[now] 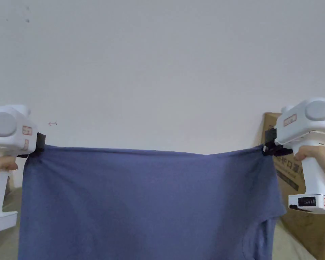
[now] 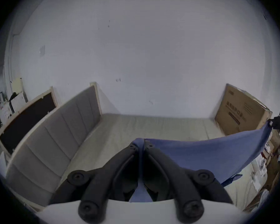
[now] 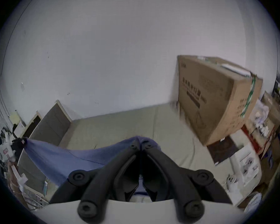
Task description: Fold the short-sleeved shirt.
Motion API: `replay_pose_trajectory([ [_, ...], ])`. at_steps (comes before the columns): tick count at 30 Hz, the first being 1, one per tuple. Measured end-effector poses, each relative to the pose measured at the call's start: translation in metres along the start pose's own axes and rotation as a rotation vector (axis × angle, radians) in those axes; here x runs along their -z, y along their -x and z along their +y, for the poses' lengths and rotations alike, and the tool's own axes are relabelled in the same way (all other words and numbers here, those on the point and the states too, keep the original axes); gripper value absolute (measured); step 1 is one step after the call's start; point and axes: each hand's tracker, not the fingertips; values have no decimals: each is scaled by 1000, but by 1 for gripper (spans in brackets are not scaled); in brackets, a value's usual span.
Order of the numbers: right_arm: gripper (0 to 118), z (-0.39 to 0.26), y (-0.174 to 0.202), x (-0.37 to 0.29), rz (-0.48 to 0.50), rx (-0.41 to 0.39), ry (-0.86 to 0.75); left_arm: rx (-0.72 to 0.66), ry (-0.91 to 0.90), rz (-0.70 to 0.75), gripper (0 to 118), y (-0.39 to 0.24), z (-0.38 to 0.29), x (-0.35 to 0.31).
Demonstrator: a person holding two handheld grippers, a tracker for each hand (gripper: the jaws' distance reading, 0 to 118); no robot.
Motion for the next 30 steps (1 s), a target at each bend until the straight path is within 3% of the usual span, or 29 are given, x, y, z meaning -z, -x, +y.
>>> replay_pose_trajectory([
  [8,1,112,35,-16,-12,0,-141,58,-127,69,3,-9,92,16],
  [11,1,130,38,-20,-20,11,-186,23,-240,78,3,-8,103,14],
  [14,1,131,40,-13,-7,26,-196,28,-205,85,3,-8,99,31],
  [19,1,92,41,44,-44,-33,-100,66,-85,106,3,-14,45,86],
  [30,1,-104,-10,269,-140,38,364,132,330,142,3,-41,-171,253],
])
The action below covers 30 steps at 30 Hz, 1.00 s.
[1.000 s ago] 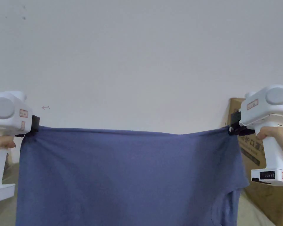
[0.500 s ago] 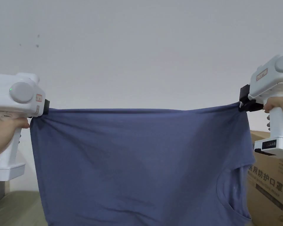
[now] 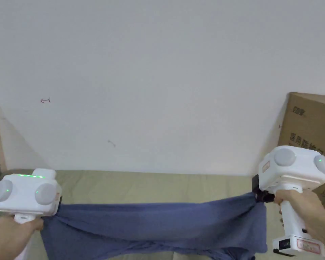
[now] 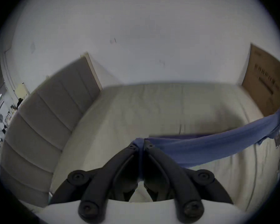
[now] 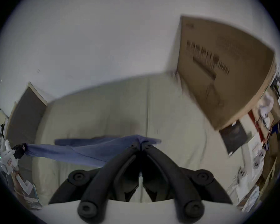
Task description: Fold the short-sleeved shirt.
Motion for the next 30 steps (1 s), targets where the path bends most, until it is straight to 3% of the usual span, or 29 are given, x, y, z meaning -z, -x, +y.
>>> replay_pose_trajectory([
  [6,1,-69,-16,92,-8,-12,161,-38,180,-37,3,-3,-78,78],
  [11,1,-117,-31,98,-7,-21,193,-46,201,-59,3,5,-127,62],
  [14,1,-150,-41,76,-10,-47,194,-54,183,-95,3,17,-157,30],
  [18,1,-213,-55,20,28,-31,159,-77,146,-120,3,29,-210,-41],
  [21,1,-269,-67,-23,39,-32,170,-7,152,-108,3,46,-253,-76],
  [24,1,-326,-85,-59,40,-11,191,-23,172,-183,3,66,-291,-123],
  [30,1,-438,-107,-122,73,8,222,-8,138,-140,3,95,-361,-208],
])
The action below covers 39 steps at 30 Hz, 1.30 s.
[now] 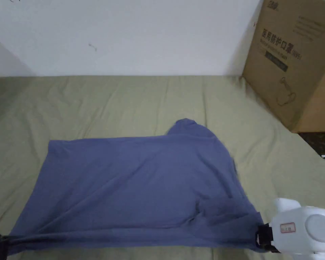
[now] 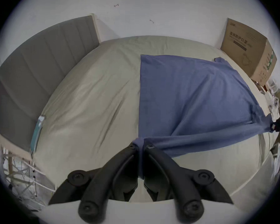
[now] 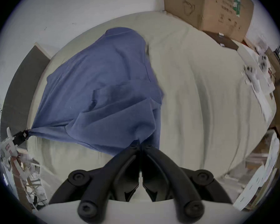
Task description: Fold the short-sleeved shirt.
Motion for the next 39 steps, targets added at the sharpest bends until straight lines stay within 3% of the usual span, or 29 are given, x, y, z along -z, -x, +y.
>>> replay_pose_trajectory([
  [3,1,-44,-5,-7,-10,6,10,-27,1,-15,3,10,-36,-25],
  [5,1,-60,-9,-5,4,53,27,-43,1,-14,3,13,-54,-31],
  [9,1,-69,-6,-5,-2,1,11,-58,-1,-32,5,10,-74,-35],
  [10,1,-68,-6,-6,4,-7,-1,-53,-17,-33,15,9,-76,-36],
  [12,5,-66,-7,-8,15,0,-25,-61,8,-15,57,7,-76,-35],
  [13,34,-65,-6,-10,18,-6,-23,-77,13,-21,85,8,-78,-36],
  [14,64,-64,-3,-12,-1,-20,-19,-102,11,-36,98,10,-81,-39],
  [15,76,-65,-2,-12,-32,-34,-21,-132,8,-54,104,15,-83,-34],
  [18,69,-70,5,-28,-22,-53,-55,-170,-21,-83,103,19,-87,-51],
  [20,35,-71,9,-37,40,-57,-89,-176,-36,-129,92,18,-91,-62],
  [21,4,-72,13,-41,41,-58,-90,-175,-44,-150,70,17,-95,-68],
  [22,0,-75,18,-44,33,-58,-102,-176,-54,-157,19,15,-101,-74],
  [23,0,-79,22,-45,23,-63,-114,-175,-59,-170,0,13,-106,-75],
  [30,0,-93,35,-34,86,-82,-72,-156,-29,-116,0,9,-126,-65],
  [31,0,-93,36,-33,83,-84,-67,-164,-32,-101,9,12,-121,-62],
  [32,0,-94,36,-31,76,-82,-60,-168,-32,-99,34,15,-117,-59],
  [34,0,-93,32,-25,77,-71,-48,-166,-22,-90,100,22,-109,-48],
  [35,0,-94,31,-23,79,-65,-39,-163,-27,-82,107,24,-106,-42],
  [39,0,-98,30,-17,78,-68,-17,-152,-34,-39,103,30,-93,-25],
])
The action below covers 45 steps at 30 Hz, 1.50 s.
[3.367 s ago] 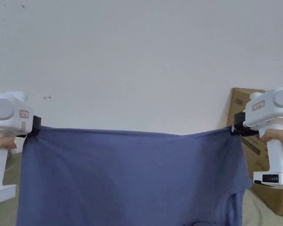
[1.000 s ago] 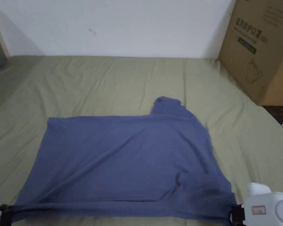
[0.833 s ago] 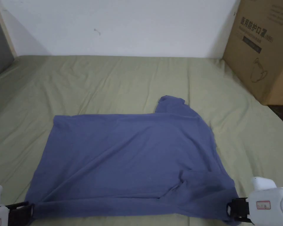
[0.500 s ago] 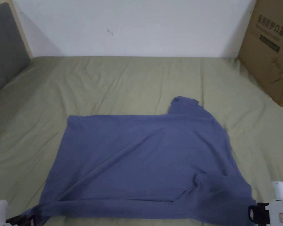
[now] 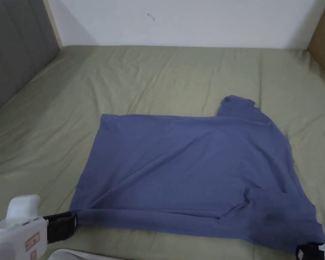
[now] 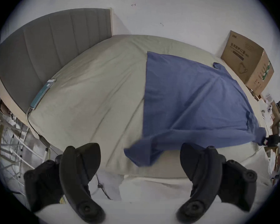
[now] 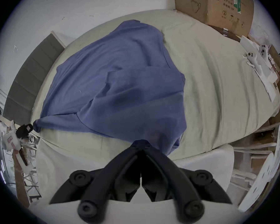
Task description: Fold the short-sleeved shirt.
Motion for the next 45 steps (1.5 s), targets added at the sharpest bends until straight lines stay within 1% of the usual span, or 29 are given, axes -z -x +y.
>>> replay_pose_trajectory([
  [1,0,-2,0,0,-5,3,4,-23,10,-22,89,3,3,5],
  [2,0,-2,-2,2,-5,6,7,-45,12,-63,58,5,4,9],
  [3,0,-3,-3,2,-3,15,12,-51,-6,-116,18,7,6,10],
  [4,0,-4,-4,2,-2,22,15,-40,-7,-99,3,3,5,12],
  [5,0,-4,-5,2,2,23,19,-19,-12,-67,3,-1,4,18],
  [7,0,-5,-7,3,1,27,24,28,96,-69,2,-4,4,30],
  [12,0,-3,-15,-5,-4,47,6,12,37,-89,2,-14,4,6],
  [13,0,-2,-15,-9,6,26,-18,14,31,-80,2,-15,5,2],
  [14,17,-1,-15,-11,18,-13,-50,18,32,-74,2,-15,7,0],
  [15,52,1,-13,-13,14,-54,-59,19,30,-69,2,-15,8,-3],
  [16,83,4,-12,-13,4,-81,-42,18,27,-67,2,-15,8,-6],
  [17,81,6,-11,-9,-11,-85,-26,15,27,-70,2,-14,9,-7],
  [19,81,11,-11,-1,-22,-77,-36,9,25,-74,2,-15,10,-9],
  [22,80,20,-27,19,-36,-66,-19,12,26,-75,2,-17,9,-9],
  [23,74,20,-30,24,-29,-69,-13,15,30,-73,2,-18,9,-8],
  [24,56,20,-32,27,-24,-79,7,23,36,-68,2,-18,8,-8],
  [25,15,19,-31,27,-46,-90,18,32,43,-64,2,-18,8,-8],
  [26,5,15,-31,25,-50,-102,1,37,48,-61,2,-19,8,-8],
  [28,3,13,-29,17,-20,-122,2,39,50,-59,2,-18,7,-9],
  [30,3,11,-28,10,-33,-138,-20,33,50,-62,2,-18,8,-9],
  [32,3,14,-31,8,-35,-128,-27,25,52,-66,2,-18,9,-9],
  [34,3,20,-34,4,0,-87,-37,27,53,-59,2,-19,12,-9],
  [38,3,35,-29,-13,10,-99,-72,37,46,-55,2,-18,23,-12],
  [42,3,71,-27,-26,26,-112,-120,44,24,-48,2,-17,51,-8],
  [43,3,84,-26,-26,16,-131,-133,46,15,-33,2,-19,62,-5],
  [45,3,109,-25,-17,-40,-172,-145,64,-9,-20,2,-24,82,4],
])
